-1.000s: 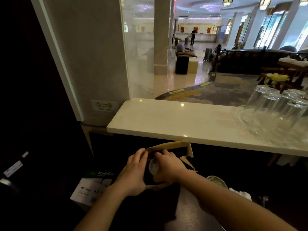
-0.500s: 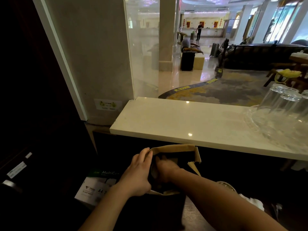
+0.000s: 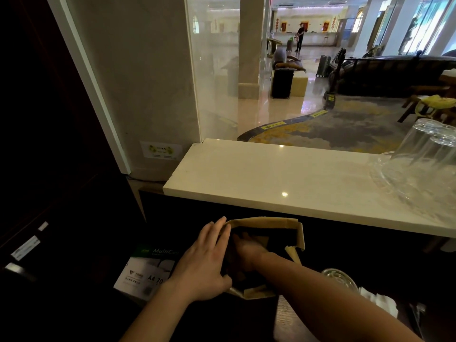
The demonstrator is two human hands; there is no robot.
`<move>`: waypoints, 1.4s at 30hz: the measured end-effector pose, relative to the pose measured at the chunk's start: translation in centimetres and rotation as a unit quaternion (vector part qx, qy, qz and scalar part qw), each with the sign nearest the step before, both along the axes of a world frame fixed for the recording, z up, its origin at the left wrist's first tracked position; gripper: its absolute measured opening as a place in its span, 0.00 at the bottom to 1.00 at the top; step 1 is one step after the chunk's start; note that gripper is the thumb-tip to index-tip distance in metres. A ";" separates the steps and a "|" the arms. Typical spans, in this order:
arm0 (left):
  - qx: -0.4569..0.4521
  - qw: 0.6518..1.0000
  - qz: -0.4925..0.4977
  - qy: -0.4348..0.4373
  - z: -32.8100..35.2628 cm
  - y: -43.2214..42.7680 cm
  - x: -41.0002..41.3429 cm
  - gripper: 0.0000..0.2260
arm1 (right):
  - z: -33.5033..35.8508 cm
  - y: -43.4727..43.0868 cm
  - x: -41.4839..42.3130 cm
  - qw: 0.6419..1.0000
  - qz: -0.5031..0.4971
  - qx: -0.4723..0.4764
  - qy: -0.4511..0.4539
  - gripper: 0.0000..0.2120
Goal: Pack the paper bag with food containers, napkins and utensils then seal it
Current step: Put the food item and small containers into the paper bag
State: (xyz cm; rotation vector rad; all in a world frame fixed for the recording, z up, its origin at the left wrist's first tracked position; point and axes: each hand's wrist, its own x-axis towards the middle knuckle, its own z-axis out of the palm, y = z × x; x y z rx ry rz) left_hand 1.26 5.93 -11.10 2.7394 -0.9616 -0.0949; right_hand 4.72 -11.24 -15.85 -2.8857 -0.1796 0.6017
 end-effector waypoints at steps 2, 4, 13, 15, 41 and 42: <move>0.008 1.000 -0.002 -0.008 0.0 0.1 -0.1 0.47 | 0.2 0.0 -0.1 1.000 0.007 -0.002 0.001 0.44; 0.017 1.000 -0.004 -0.020 0.0 0.1 -0.1 0.46 | 0.8 0.2 -0.4 1.000 0.019 -0.016 0.010 0.41; 0.033 0.999 0.003 -0.035 -0.1 0.1 -0.1 0.46 | 8.8 -3.1 -8.9 0.977 -0.028 0.128 -0.167 0.14; 0.036 0.999 0.004 -0.036 -0.2 0.2 0.1 0.46 | 9.8 -4.8 -11.4 0.953 -0.096 0.185 -0.221 0.12; 0.009 0.999 0.035 0.009 0.0 -0.3 -0.6 0.51 | -1.6 -16.5 -16.5 0.951 -0.282 0.016 -0.124 0.43; 0.010 0.999 0.035 0.009 0.0 -0.4 -0.7 0.51 | -0.6 -16.2 -16.7 0.951 -0.277 0.022 -0.136 0.43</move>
